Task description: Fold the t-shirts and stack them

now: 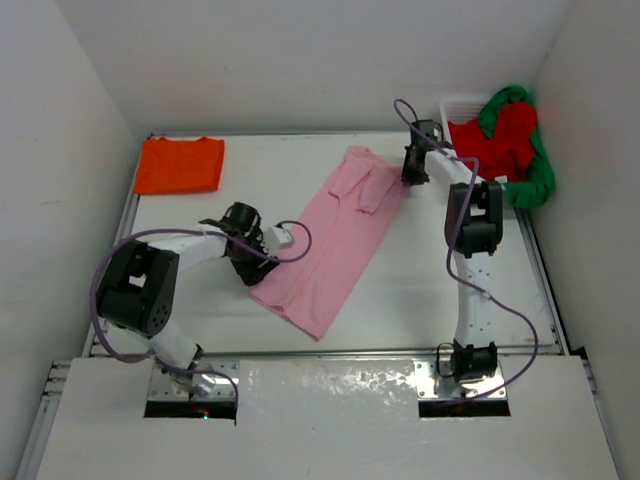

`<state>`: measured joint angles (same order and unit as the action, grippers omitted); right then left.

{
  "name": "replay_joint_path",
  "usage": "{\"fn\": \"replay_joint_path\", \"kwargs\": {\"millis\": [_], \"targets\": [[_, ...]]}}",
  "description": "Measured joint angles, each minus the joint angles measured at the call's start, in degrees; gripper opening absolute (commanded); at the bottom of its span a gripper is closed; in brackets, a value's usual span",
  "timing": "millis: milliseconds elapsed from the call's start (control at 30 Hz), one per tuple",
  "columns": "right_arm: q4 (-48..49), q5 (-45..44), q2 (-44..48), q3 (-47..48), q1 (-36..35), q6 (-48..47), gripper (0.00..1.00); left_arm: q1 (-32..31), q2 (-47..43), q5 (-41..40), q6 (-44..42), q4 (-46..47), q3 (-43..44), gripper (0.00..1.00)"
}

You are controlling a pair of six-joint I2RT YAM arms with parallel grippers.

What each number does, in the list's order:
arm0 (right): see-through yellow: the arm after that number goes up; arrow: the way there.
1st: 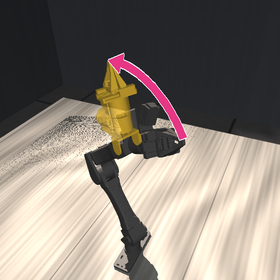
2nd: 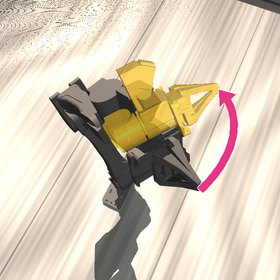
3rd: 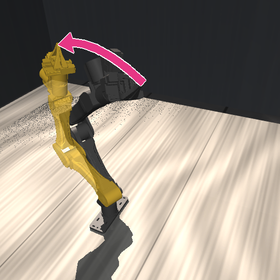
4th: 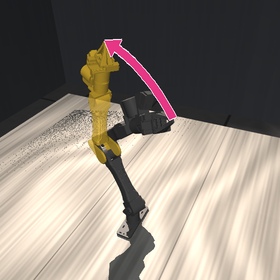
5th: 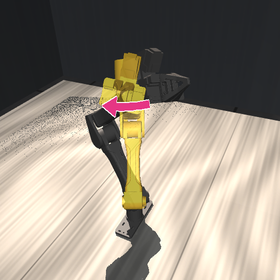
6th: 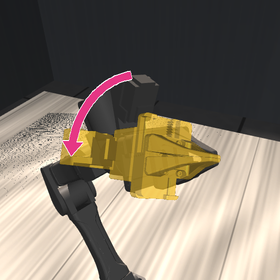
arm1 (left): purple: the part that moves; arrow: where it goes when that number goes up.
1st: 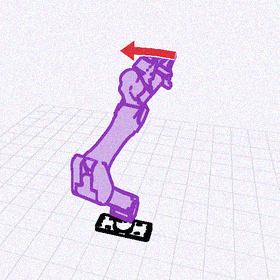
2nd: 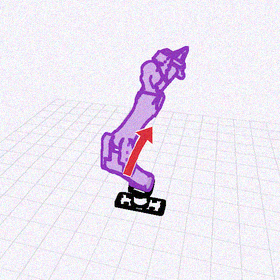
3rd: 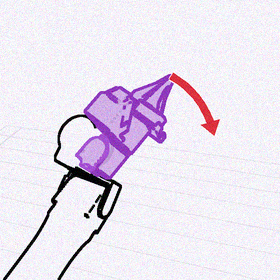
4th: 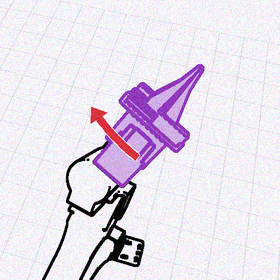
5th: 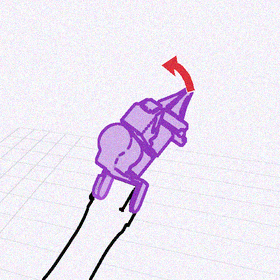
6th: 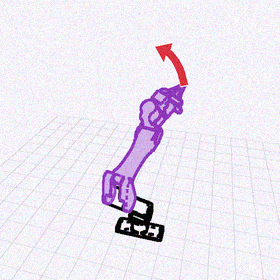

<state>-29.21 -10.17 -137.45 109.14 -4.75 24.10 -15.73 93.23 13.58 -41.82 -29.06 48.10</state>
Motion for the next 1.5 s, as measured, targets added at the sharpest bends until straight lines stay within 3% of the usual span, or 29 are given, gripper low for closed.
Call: {"fn": "replay_joint_path", "kwargs": {"millis": [233, 400, 500, 700, 733, 800, 833, 867, 1267, 1500], "targets": [[9.35, 5.49, -11.67, 15.85, -0.81, 2.16, 0.21, -11.04, 1.31, 2.01, -0.31, 1.79, 0.79, 0.58], [18.23, 6.95, -16.2, 19.91, -1.88, 4.31, 0.26, -13.49, 2.86, 2.99, 0.33, 3.26, 1.51, 0.59], [20.26, 7.28, -16.39, 19.91, -2.27, 4.46, 0.34, -13.51, 2.89, 3.19, 0.57, 3.63, 1.49, 0.6], [23.39, 7.76, -15.56, 18.58, -2.14, 3.8, 0.61, -13.55, 1.77, 3.21, 1.77, 3.85, 1.14, 0.69], [23.37, 7.87, -15.1, 18.29, -1.99, 3.54, 0.71, -13.55, 1.57, 3.13, 1.95, 3.87, 1.01, 0.69], [22.75, 7.93, -13.62, 17.81, -1.62, 2.86, 0.81, -13.44, 1.05, 2.43, 2.56, 4.44, 0.57, 0.69], [22.6, 7.98, -12.61, 17.81, -1.4, 2.6, 0.96, -13.42, 0.85, 1.97, 2.82, 4.72, 0.37, 0.69], [22.58, 8.04, -11.52, 17.81, -1.25, 2.34, 0.99, -13.35, 0.66, 1.49, 3.13, 5.07, 0.15, 0.7], [16.98, 8.61, 13.7, 6.75, -2.27, -3.02, 0.99, -7.65, -5.35, -7.85, 5.92, 1.92, -3.41, 0.74], [12.11, 7.82, 27.52, -13.79, -7.74, -3.04, 0.99, -7.02, -10.38, -15.72, 6.27, -1.25, -3.54, 0.75]]}}
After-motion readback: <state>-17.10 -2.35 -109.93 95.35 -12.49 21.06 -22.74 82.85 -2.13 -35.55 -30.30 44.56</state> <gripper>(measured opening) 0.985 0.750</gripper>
